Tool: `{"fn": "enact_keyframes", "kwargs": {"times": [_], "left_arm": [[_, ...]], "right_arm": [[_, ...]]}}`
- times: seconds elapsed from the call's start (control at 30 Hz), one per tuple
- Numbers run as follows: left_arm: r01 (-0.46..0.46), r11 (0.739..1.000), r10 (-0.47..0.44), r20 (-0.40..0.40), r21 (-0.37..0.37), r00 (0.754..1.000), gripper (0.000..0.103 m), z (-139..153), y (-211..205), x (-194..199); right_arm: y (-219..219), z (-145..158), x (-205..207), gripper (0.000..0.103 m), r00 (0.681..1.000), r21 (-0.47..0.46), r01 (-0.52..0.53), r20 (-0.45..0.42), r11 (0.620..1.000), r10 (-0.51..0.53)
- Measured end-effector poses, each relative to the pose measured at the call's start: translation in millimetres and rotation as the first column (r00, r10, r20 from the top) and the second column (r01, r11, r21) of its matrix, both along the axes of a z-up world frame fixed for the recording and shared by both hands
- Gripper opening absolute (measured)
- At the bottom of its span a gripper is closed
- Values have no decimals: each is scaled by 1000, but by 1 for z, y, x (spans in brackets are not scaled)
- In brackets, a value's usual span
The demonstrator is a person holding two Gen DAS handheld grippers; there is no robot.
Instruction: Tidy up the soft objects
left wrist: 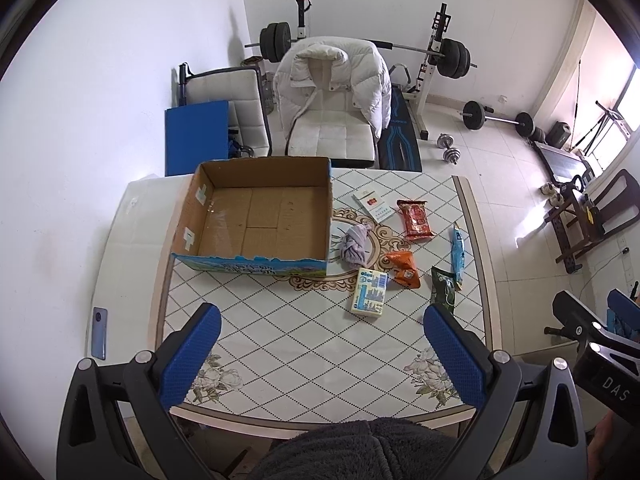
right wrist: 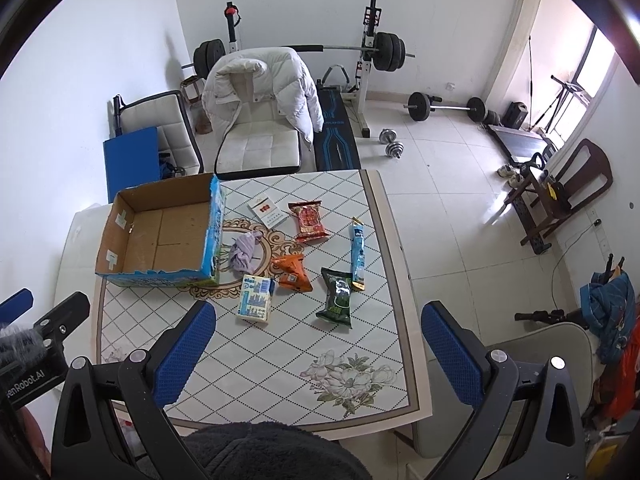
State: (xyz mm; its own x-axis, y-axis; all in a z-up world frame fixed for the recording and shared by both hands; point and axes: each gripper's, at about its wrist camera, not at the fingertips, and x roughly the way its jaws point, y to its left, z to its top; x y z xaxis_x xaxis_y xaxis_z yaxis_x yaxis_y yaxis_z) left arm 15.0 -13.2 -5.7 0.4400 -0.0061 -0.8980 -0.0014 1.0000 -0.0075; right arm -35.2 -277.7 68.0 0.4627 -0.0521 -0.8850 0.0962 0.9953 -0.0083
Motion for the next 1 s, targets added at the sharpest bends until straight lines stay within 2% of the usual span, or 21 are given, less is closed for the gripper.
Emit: {"fn": "enact_keyframes", "kwargs": {"times": [0.13, 0.3, 0.37, 0.43, 0.53, 0.63, 0.7, 0.73, 0.77, 0.83, 0.87, 0.9, 0.93, 1.0], "left_arm": [[29, 1000, -29, -64, -7, 997, 103, -38, -16, 23], [87, 996, -89, -227, -21, 970, 103, -134, -45, 69], [94, 994, -105, -311, -47, 945, 102, -185, -56, 89], [95, 993, -113, -372, -66, 921, 90, -228, -67, 106], [100, 993, -118, -463, -63, 878, 79, -288, -83, 126], [91, 993, -115, -533, -72, 838, 79, -337, -93, 141], [88, 993, -118, -562, -81, 819, 79, -360, -98, 147], [89, 995, -102, -571, -49, 815, 79, -369, -100, 149], [95, 995, -87, -565, -15, 821, 77, -373, -100, 151], [91, 995, -95, -557, -34, 825, 75, -376, -100, 154], [85, 996, -92, -565, -39, 820, 70, -377, -99, 154], [86, 995, -100, -570, -52, 815, 63, -376, -99, 154], [90, 995, -104, -572, -52, 813, 63, -377, -99, 153], [96, 994, -106, -565, -48, 818, 62, -376, -99, 149]], "right_arm": [[-22, -38, 23, 103, 997, 24, 38, -67, 999, -36], [-54, -144, 78, 103, 973, 68, 71, -223, 995, -54], [-63, -188, 95, 103, 957, 60, 85, -284, 995, -64], [-68, -237, 114, 103, 943, 70, 73, -330, 995, -46], [-69, -296, 140, 103, 921, 66, 42, -389, 997, -12], [-72, -344, 159, 102, 895, 96, 45, -447, 994, 2], [-75, -369, 168, 98, 873, 119, 74, -488, 990, -6], [-77, -377, 170, 97, 865, 131, 88, -502, 987, -11], [-79, -385, 172, 94, 857, 142, 107, -515, 984, -19], [-83, -401, 176, 88, 841, 171, 136, -541, 976, -23], [-85, -410, 176, 84, 827, 191, 156, -562, 969, -22], [-86, -416, 176, 78, 818, 203, 170, -574, 964, -23], [-87, -422, 176, 75, 810, 216, 185, -587, 959, -24], [-89, -432, 173, 53, 797, 226, 203, -604, 953, -27]]}}
